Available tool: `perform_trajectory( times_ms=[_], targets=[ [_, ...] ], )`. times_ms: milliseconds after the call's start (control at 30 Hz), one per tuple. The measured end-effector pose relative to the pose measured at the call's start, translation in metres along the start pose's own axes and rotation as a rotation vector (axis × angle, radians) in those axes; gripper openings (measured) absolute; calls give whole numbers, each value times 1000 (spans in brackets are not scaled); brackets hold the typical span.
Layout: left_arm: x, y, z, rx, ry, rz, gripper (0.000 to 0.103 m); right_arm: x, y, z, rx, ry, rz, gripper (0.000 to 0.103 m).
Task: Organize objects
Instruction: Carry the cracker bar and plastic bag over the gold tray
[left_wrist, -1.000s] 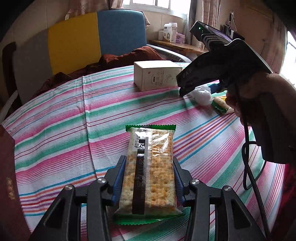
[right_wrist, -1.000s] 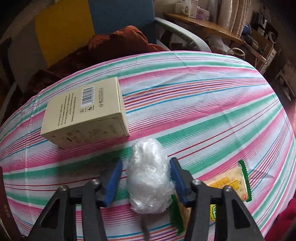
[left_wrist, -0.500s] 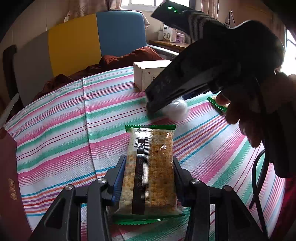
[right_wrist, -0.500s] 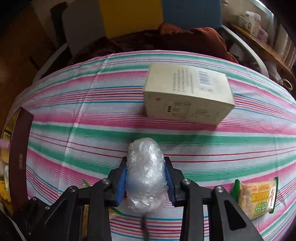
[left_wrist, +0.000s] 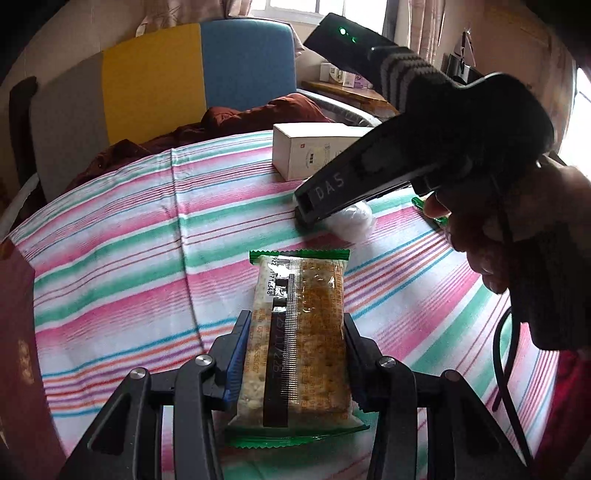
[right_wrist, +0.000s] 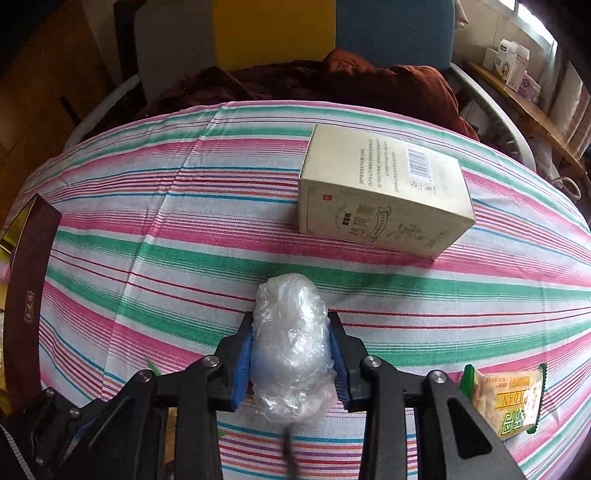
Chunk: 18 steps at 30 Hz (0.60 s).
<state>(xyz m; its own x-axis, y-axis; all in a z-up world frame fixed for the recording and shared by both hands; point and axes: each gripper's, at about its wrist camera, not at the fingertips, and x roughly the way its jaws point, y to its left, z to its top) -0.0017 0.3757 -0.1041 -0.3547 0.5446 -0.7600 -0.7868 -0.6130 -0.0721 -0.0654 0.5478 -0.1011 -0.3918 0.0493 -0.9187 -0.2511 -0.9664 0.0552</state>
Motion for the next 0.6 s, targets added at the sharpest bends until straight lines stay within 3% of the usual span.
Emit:
perform_trajectory(
  times_ms=[433,600],
  targets=[
    [-41,3,-42,7,1,86,46,-6,6,-11,-14,-16,-18,37],
    [-64,9,-43,-22,-29,66,46,-6,10,-13,-26,-24,-40,36]
  ],
)
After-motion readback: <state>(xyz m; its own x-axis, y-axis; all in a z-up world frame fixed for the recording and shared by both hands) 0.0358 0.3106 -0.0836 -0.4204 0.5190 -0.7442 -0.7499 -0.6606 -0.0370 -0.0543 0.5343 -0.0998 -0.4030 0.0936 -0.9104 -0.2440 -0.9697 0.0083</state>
